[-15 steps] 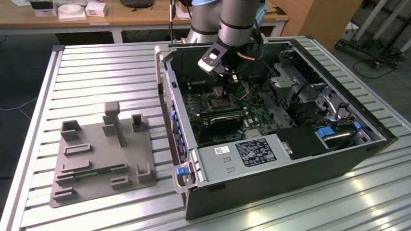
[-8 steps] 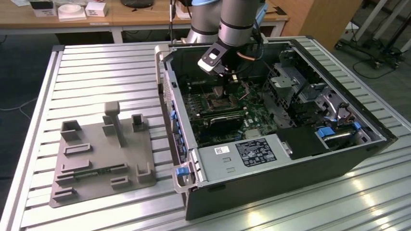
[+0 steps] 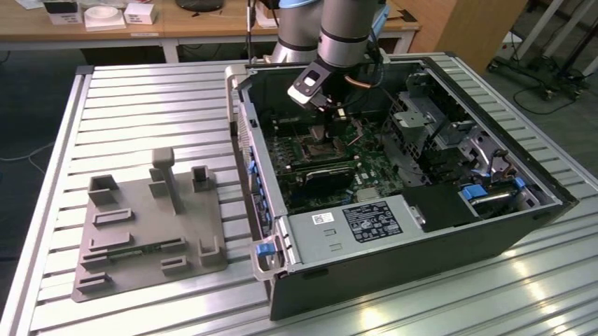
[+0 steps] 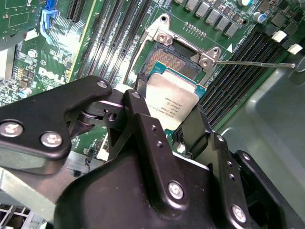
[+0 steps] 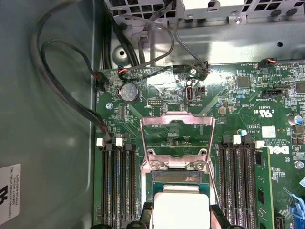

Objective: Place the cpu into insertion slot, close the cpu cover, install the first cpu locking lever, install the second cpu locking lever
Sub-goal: 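Place the cpu into insertion slot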

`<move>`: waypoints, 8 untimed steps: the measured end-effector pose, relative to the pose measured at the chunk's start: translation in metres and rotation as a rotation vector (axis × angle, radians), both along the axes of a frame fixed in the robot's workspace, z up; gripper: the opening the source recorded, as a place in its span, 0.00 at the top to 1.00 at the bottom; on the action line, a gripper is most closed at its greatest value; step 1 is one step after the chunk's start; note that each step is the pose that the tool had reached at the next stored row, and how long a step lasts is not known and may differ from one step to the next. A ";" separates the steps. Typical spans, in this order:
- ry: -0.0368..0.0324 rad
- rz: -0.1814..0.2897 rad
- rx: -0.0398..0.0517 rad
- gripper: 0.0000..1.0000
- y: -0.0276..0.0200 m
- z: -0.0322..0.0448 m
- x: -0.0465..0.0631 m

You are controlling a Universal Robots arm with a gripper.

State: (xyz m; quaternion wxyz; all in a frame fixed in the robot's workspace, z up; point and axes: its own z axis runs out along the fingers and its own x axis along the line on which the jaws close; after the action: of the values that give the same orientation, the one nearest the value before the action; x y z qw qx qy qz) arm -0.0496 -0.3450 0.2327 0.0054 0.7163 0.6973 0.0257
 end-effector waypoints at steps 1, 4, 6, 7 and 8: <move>0.0000 -0.001 0.0000 0.46 0.0000 0.0000 0.000; 0.0000 -0.003 0.0000 0.46 0.0000 0.0000 0.000; 0.0000 -0.004 0.0000 0.46 0.0000 0.0000 0.000; 0.0000 -0.004 0.0000 0.46 0.0000 0.0000 0.000; 0.0000 -0.005 0.0000 0.46 0.0000 0.0000 0.000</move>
State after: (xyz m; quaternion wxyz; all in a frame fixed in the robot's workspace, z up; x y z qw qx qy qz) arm -0.0496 -0.3450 0.2327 0.0055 0.7181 0.6955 0.0257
